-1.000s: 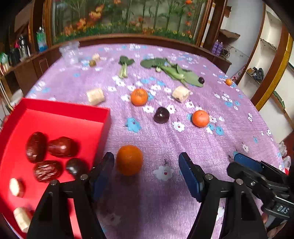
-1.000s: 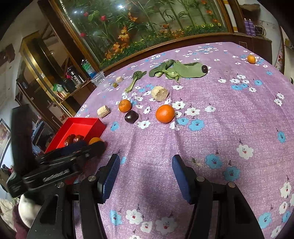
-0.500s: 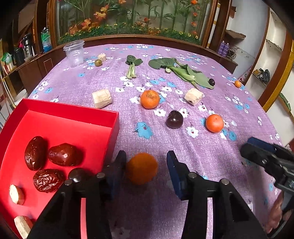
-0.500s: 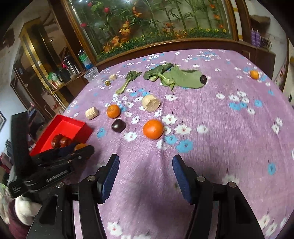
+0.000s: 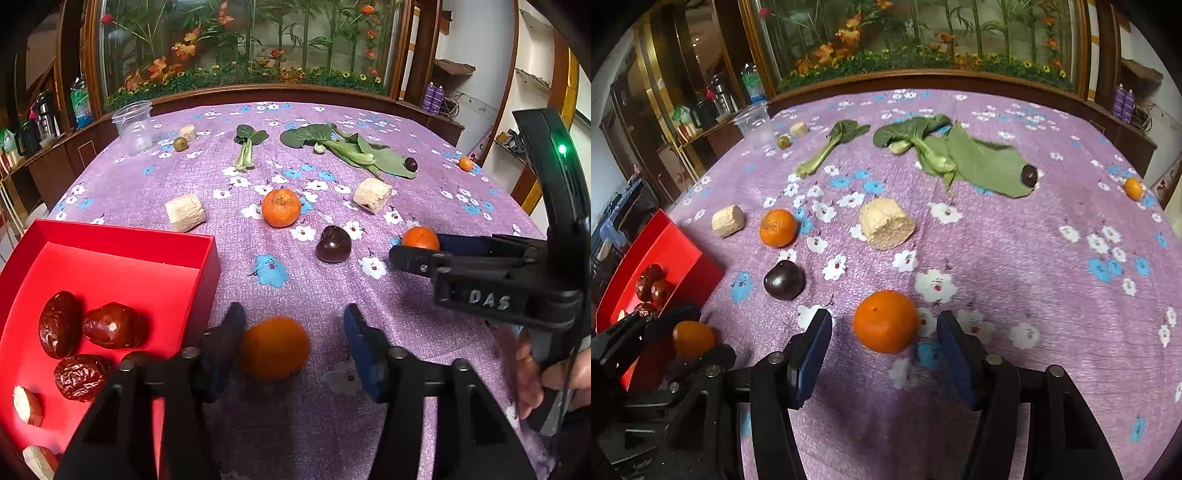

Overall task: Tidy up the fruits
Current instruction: 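Grasp an orange with the left tool while the right tool grasps another orange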

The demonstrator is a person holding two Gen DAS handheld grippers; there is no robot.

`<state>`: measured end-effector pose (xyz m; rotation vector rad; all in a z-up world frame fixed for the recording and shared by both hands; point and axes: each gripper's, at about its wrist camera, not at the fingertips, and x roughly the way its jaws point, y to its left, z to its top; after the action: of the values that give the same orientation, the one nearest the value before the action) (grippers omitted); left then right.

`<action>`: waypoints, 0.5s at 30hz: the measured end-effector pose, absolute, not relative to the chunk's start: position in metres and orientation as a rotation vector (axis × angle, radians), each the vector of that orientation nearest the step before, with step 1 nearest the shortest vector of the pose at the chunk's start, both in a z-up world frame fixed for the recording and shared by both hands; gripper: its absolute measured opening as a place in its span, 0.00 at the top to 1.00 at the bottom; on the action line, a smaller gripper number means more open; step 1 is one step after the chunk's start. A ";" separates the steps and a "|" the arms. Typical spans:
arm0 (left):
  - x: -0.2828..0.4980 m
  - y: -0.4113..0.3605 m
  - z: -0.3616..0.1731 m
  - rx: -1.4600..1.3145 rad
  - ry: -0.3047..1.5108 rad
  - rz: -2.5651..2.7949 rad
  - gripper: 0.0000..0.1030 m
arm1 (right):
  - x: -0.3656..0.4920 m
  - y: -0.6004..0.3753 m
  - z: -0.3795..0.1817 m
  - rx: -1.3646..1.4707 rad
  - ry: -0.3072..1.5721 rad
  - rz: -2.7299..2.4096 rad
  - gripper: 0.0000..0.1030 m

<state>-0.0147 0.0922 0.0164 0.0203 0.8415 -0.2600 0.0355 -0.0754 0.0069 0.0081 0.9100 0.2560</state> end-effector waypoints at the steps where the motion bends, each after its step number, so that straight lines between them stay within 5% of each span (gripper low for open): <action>1: -0.014 0.094 0.016 0.014 0.843 -0.258 0.64 | 0.035 -0.072 0.006 -0.012 0.907 0.250 0.40; 3: -0.014 0.097 0.017 -0.003 0.840 -0.254 0.68 | 0.033 -0.067 0.006 -0.054 0.900 0.232 0.46; 5: -0.014 0.097 0.017 -0.009 0.838 -0.256 0.68 | 0.032 -0.065 0.006 -0.087 0.895 0.213 0.65; 15: -0.025 0.098 0.028 -0.039 0.787 -0.305 0.69 | -0.006 -0.060 0.037 -0.072 0.844 0.251 0.65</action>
<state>-0.0251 0.0983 0.0282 -0.0392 0.7868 -0.3050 -0.0055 -0.0601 0.0372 -0.0723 0.8444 0.2513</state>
